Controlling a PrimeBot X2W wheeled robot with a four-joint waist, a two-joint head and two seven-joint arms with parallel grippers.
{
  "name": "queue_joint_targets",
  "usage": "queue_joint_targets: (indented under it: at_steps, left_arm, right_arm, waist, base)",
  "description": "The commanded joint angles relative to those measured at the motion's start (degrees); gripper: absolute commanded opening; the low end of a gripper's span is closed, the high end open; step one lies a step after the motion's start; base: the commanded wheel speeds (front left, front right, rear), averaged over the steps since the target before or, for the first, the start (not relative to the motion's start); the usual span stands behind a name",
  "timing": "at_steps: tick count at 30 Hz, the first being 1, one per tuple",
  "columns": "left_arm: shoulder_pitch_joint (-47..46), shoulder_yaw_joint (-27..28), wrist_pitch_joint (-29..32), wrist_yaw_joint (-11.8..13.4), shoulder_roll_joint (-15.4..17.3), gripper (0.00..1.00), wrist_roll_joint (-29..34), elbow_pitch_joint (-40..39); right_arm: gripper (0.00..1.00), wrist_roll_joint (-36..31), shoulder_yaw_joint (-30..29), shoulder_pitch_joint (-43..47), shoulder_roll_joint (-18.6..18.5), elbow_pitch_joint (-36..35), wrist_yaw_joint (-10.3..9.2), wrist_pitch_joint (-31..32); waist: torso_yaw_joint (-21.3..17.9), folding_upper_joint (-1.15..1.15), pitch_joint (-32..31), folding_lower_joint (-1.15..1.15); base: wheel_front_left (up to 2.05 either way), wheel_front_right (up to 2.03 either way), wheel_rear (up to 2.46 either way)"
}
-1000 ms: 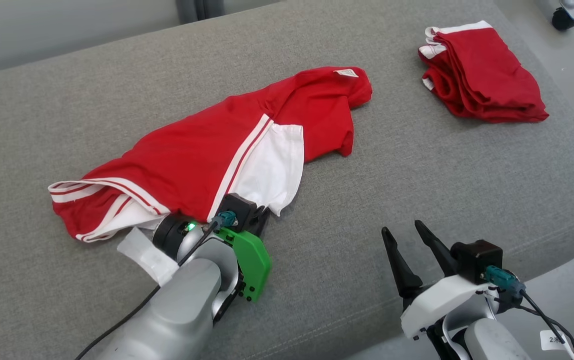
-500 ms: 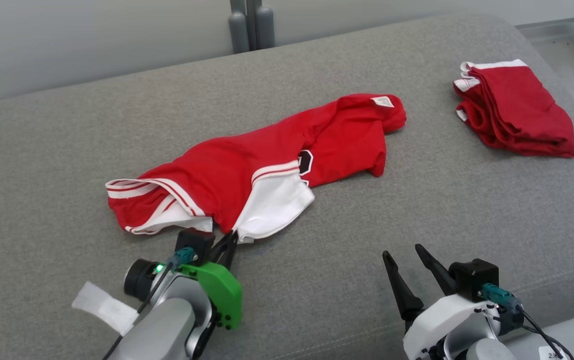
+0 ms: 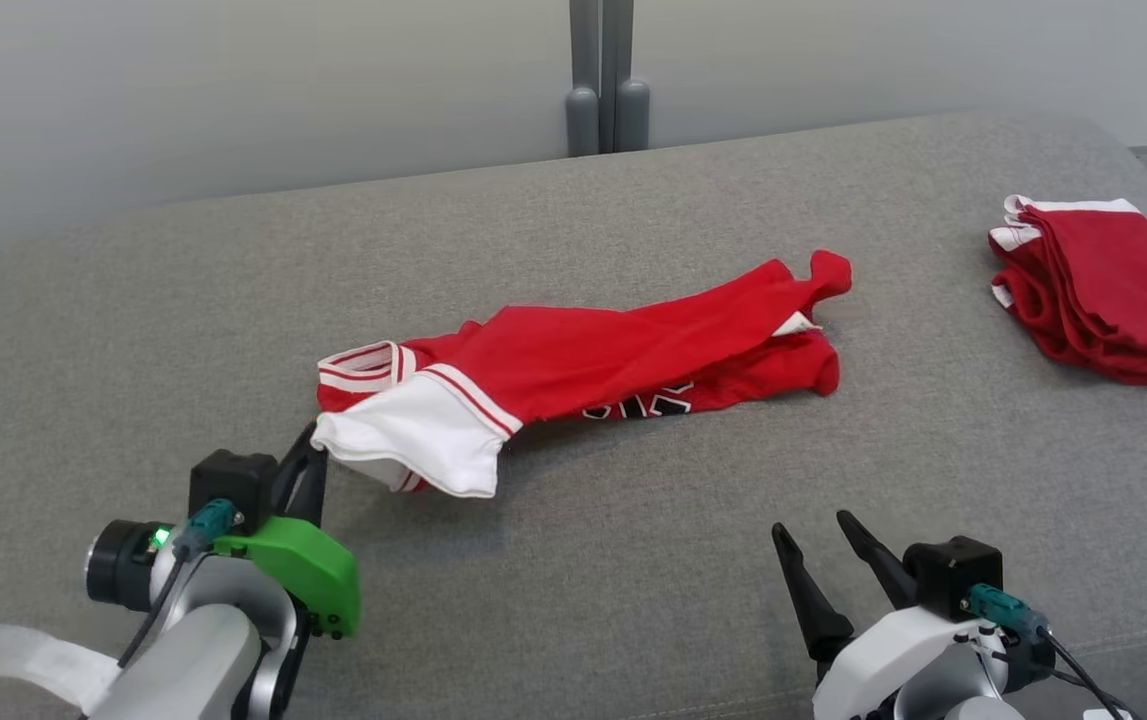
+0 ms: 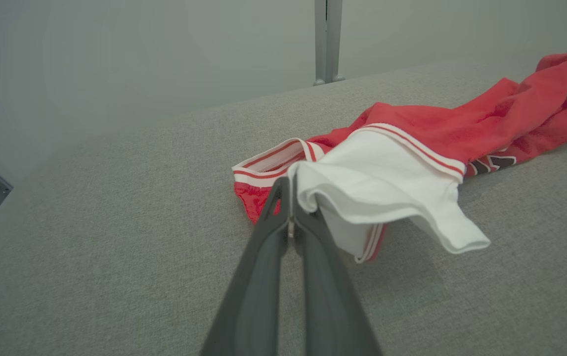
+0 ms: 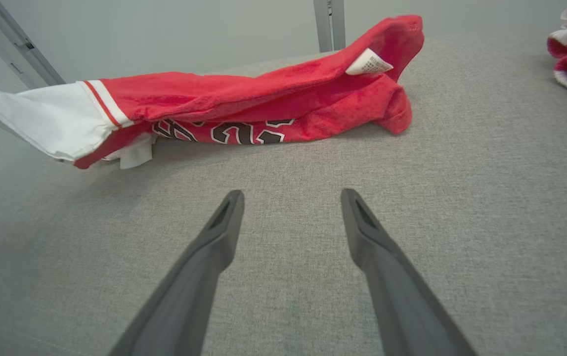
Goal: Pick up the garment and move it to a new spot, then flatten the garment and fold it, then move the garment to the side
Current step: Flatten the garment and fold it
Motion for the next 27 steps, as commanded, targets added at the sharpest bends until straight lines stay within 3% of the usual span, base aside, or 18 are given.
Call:
queue_joint_targets:
  at_steps: [1,6,10,24,25,26,27]
  left_arm:
    - [1.4,0.8,0.7,1.7,1.8,0.00,0.2,-3.0]
    - [4.6,1.7,2.9,5.7,5.6,0.00,-0.2,-11.6]
    - [8.3,1.9,4.0,7.9,6.9,0.00,-1.3,-14.3]
    - [12.4,2.8,1.5,9.8,5.3,0.00,-3.2,-7.6]
    - [12.4,2.7,1.3,9.8,4.8,0.15,-3.3,-7.4]
    - [12.7,2.6,1.8,10.0,4.3,0.36,-3.7,-7.2]
    - [13.3,2.6,2.4,10.2,3.9,1.00,-4.4,-6.8]
  right_arm:
    - [1.00,0.2,0.0,0.5,-0.1,-0.3,-0.04,0.1]
    - [1.00,0.2,-0.1,0.3,-0.1,-0.6,-0.04,0.2]
    - [1.00,0.2,0.0,0.2,-0.1,-0.5,-0.04,0.1]
    - [1.00,0.3,-0.4,-0.7,-0.1,-0.2,-0.04,0.1]
    - [1.00,0.4,-0.3,-0.7,-0.1,-0.2,-0.04,0.1]
    - [1.00,0.4,-0.3,-0.7,-0.1,-0.1,-0.04,0.1]
    - [1.00,0.4,-0.3,-0.7,-0.1,-0.1,-0.04,0.1]
  waist:
    - [0.9,0.00,-0.6,0.00]
    - [1.2,0.00,-0.3,0.00]
    - [1.1,0.00,0.2,0.00]
    - [0.9,0.00,0.9,0.00]
    - [0.9,0.00,0.8,0.00]
    - [0.9,0.00,0.7,0.00]
    - [0.9,0.00,0.7,0.00]
  base:
    - [0.00,0.00,0.00]
    - [0.00,0.00,0.00]
    - [0.00,0.00,0.00]
    - [0.00,0.00,0.00]
    - [0.00,0.00,0.00]
    - [0.00,0.00,0.00]
    - [0.00,0.00,0.00]
